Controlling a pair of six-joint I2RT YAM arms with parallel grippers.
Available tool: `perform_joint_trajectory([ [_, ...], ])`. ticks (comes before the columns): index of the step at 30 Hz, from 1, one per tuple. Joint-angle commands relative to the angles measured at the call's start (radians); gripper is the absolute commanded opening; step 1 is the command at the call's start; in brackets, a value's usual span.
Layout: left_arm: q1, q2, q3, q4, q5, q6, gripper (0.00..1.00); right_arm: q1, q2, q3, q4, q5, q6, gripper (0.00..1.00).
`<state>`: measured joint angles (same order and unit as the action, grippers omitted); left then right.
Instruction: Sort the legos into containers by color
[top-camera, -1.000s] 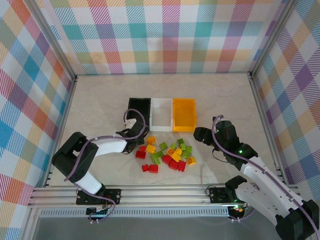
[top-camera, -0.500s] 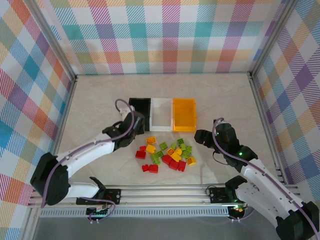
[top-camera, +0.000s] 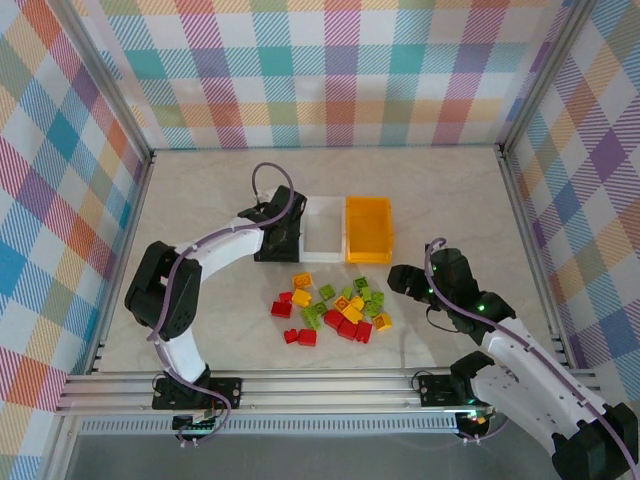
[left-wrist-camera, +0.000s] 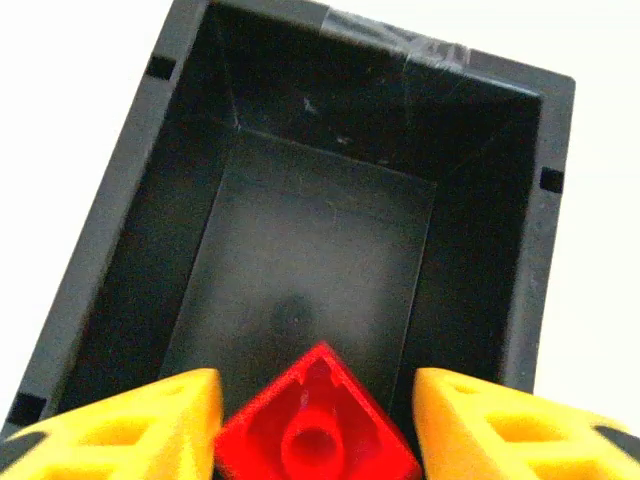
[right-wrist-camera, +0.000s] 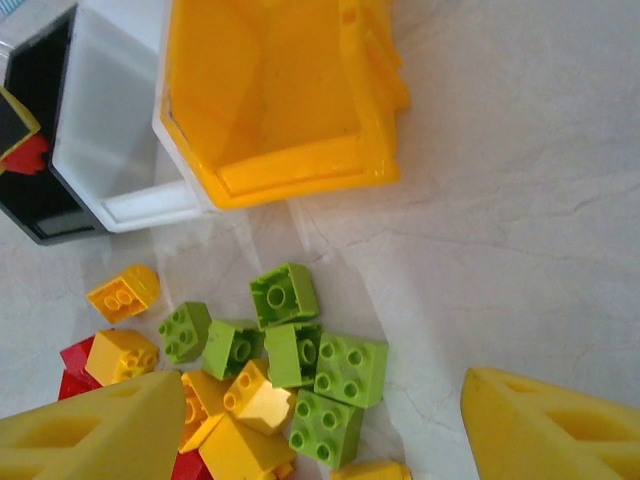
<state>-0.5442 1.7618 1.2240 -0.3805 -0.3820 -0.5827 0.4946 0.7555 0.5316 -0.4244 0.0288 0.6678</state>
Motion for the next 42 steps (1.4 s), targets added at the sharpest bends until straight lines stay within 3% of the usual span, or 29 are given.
perform_joint_trajectory([
  [1,-0.006,-0.069,0.029,-0.018,0.047,-0.01,0.6,0.017,-0.003,-0.012,-0.07,-0.042,0.032,0.73],
  [5,-0.059,-0.194,0.017,-0.026,0.067,-0.006,0.7,0.07,0.006,-0.039,-0.078,-0.038,0.05,0.73],
  [6,-0.075,-0.24,-0.001,-0.021,0.083,-0.01,0.88,0.095,0.012,-0.045,-0.071,-0.03,0.056,0.73],
  [7,-0.087,-0.277,-0.022,-0.014,0.101,-0.017,1.0,0.118,0.02,-0.047,-0.062,-0.021,0.058,0.73],
  [11,-0.148,-0.472,-0.173,0.015,0.146,-0.06,1.0,0.242,0.114,-0.006,-0.015,0.039,0.035,0.72],
  [16,-0.21,-0.741,-0.404,-0.039,0.11,-0.14,1.0,0.425,0.337,0.126,0.011,0.155,-0.041,0.72],
  [20,-0.21,-0.967,-0.58,-0.129,0.094,-0.213,1.0,0.504,0.539,0.249,0.003,0.212,-0.086,0.69],
  [24,-0.21,-1.137,-0.656,-0.243,0.056,-0.251,1.0,0.518,0.67,0.316,0.014,0.222,-0.112,0.65],
  [29,-0.209,-1.215,-0.684,-0.295,0.036,-0.267,1.0,0.518,0.776,0.377,-0.009,0.234,-0.128,0.62],
  [42,-0.21,-1.21,-0.687,-0.297,0.019,-0.269,1.0,0.518,0.892,0.444,-0.069,0.258,-0.122,0.53],
])
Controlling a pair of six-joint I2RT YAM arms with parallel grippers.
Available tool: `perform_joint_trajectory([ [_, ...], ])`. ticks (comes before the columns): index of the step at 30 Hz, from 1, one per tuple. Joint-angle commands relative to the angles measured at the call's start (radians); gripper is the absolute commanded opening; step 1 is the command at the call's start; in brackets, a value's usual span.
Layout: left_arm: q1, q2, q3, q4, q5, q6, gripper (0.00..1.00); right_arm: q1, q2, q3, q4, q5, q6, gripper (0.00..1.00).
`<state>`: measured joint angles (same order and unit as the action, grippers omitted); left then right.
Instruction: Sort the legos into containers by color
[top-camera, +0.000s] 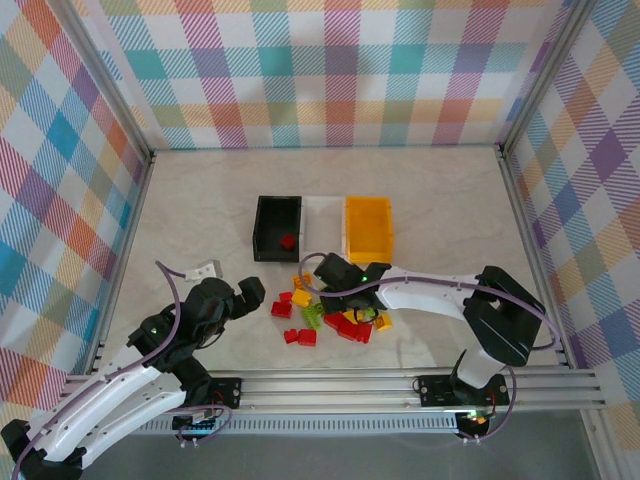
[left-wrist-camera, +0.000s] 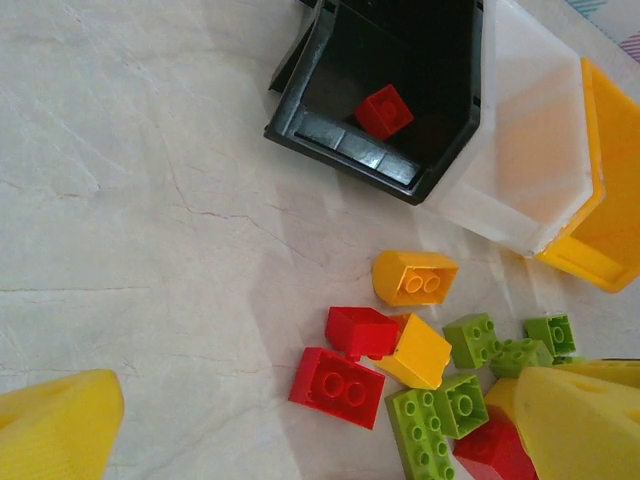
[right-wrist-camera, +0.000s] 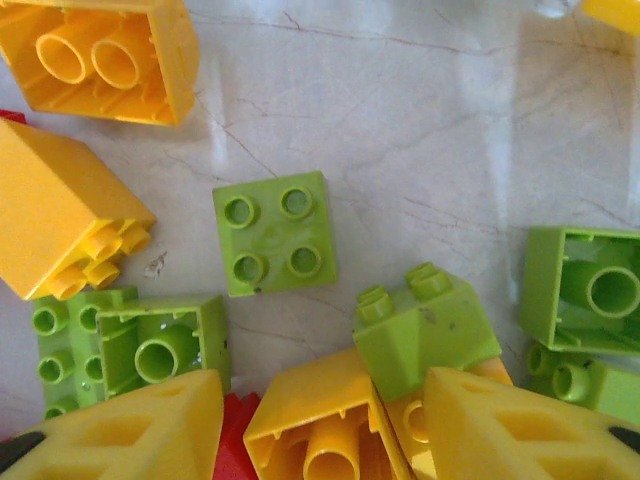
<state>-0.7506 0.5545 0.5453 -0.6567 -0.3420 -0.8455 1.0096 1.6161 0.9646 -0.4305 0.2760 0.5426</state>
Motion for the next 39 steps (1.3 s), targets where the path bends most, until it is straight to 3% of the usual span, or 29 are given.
perform_joint_trajectory([
  [1,-0.003,-0.002,-0.008,-0.023,-0.022,-0.005,1.0,0.003,0.031,0.011,-0.064,0.012,0.005,0.51],
  [8,-0.004,-0.001,-0.007,-0.031,-0.036,-0.007,1.0,0.005,0.027,0.005,-0.089,0.029,0.011,0.49],
  [12,-0.003,0.002,-0.006,-0.028,-0.039,-0.008,1.0,0.006,0.008,-0.007,-0.08,0.028,0.012,0.41],
  [25,-0.004,0.006,0.008,-0.031,-0.034,-0.009,1.0,-0.002,-0.154,0.048,-0.061,0.056,-0.005,0.33],
  [35,-0.004,0.004,-0.001,-0.041,-0.013,-0.008,1.0,-0.198,0.051,0.359,-0.033,-0.006,-0.053,0.33],
  [39,-0.003,0.004,-0.005,-0.049,0.0,-0.003,1.0,-0.254,0.171,0.494,-0.03,-0.042,-0.051,0.42],
])
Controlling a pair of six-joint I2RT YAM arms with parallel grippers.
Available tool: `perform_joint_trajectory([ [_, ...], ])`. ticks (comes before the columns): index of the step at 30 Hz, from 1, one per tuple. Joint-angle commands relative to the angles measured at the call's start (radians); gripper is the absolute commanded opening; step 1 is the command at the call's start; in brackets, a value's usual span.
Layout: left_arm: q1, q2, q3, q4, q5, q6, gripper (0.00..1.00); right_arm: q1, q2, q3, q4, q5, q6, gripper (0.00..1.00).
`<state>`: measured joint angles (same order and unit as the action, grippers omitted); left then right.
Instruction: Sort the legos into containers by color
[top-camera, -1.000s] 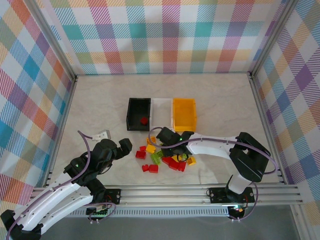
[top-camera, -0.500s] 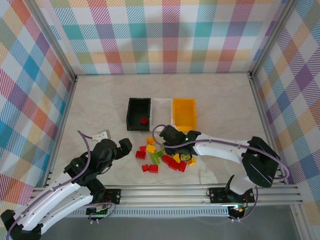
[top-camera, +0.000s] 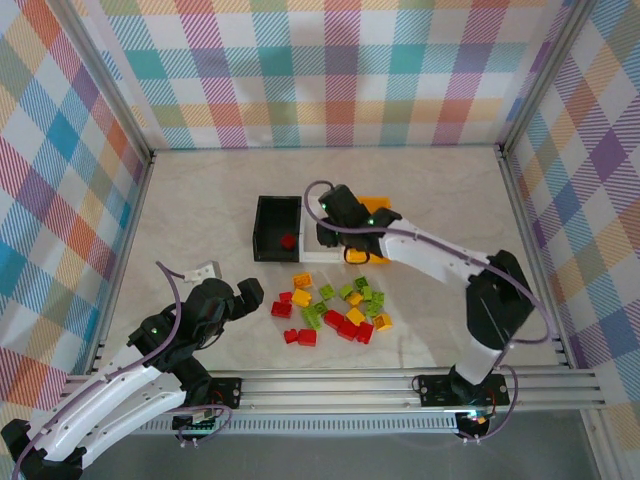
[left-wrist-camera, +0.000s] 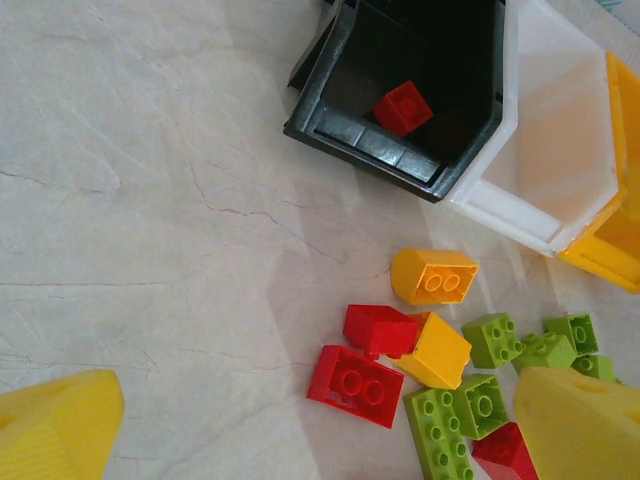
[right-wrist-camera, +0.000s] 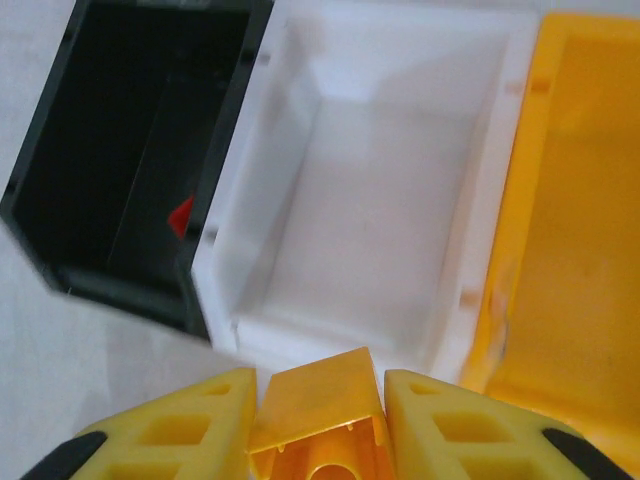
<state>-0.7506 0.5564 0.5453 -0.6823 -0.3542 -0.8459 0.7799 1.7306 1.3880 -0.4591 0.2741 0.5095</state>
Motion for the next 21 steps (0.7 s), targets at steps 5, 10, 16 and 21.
perform_joint_trajectory([
  [5,-0.004,0.022,-0.001,-0.015,0.049,0.03,1.0,-0.033,0.08,0.164,0.008,-0.081,-0.035,0.66],
  [10,-0.011,0.113,-0.014,0.057,0.153,0.071,1.0,-0.031,-0.072,0.017,0.057,-0.108,-0.015,0.68],
  [16,-0.061,0.335,-0.016,0.169,0.187,0.119,0.94,-0.027,-0.327,-0.307,0.167,-0.139,0.044,0.69],
  [21,-0.107,0.54,0.058,0.186,0.124,0.195,0.92,-0.027,-0.46,-0.46,0.198,-0.136,0.098,0.7],
])
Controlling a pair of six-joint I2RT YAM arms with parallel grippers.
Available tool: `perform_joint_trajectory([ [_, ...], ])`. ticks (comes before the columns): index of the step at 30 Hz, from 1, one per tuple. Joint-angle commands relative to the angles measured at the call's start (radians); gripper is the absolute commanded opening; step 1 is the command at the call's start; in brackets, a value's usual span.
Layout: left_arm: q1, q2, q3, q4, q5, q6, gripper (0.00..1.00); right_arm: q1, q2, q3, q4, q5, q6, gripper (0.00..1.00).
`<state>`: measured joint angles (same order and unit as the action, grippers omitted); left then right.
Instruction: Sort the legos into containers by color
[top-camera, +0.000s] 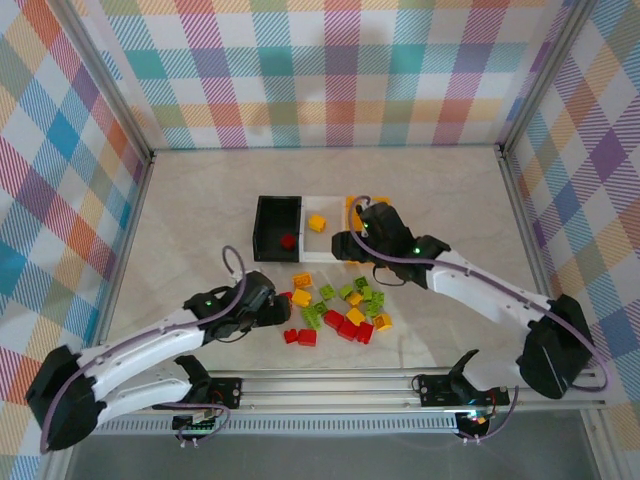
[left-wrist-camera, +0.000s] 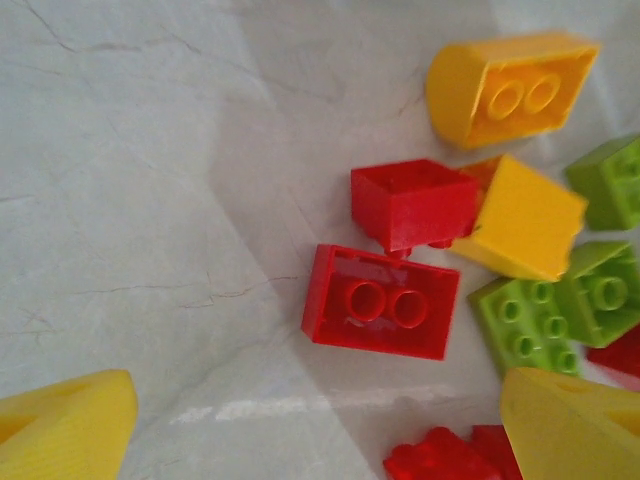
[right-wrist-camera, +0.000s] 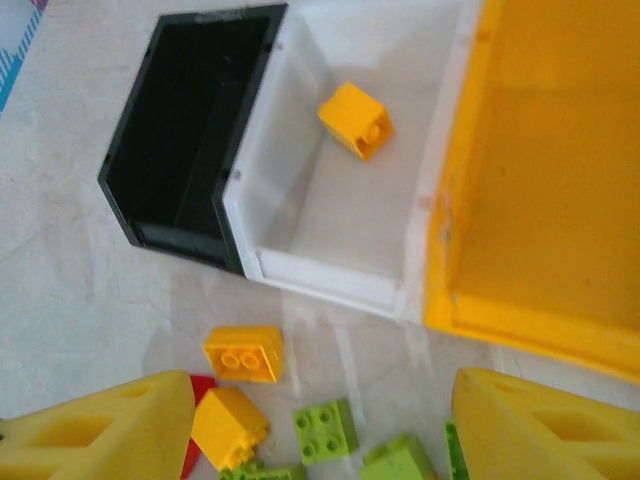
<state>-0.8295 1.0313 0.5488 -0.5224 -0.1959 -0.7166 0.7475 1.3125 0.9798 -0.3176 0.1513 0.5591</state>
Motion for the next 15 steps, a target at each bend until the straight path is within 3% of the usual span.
perform_joint_trajectory([
  [1,-0.038,0.091,0.064,0.022,-0.052,0.073,0.92,0.005,-0.056,-0.065,0.058,-0.008,0.051,0.7],
  [15,-0.099,0.349,0.099,0.119,-0.119,0.105,0.95,0.005,-0.165,-0.138,0.044,0.047,0.073,0.71],
])
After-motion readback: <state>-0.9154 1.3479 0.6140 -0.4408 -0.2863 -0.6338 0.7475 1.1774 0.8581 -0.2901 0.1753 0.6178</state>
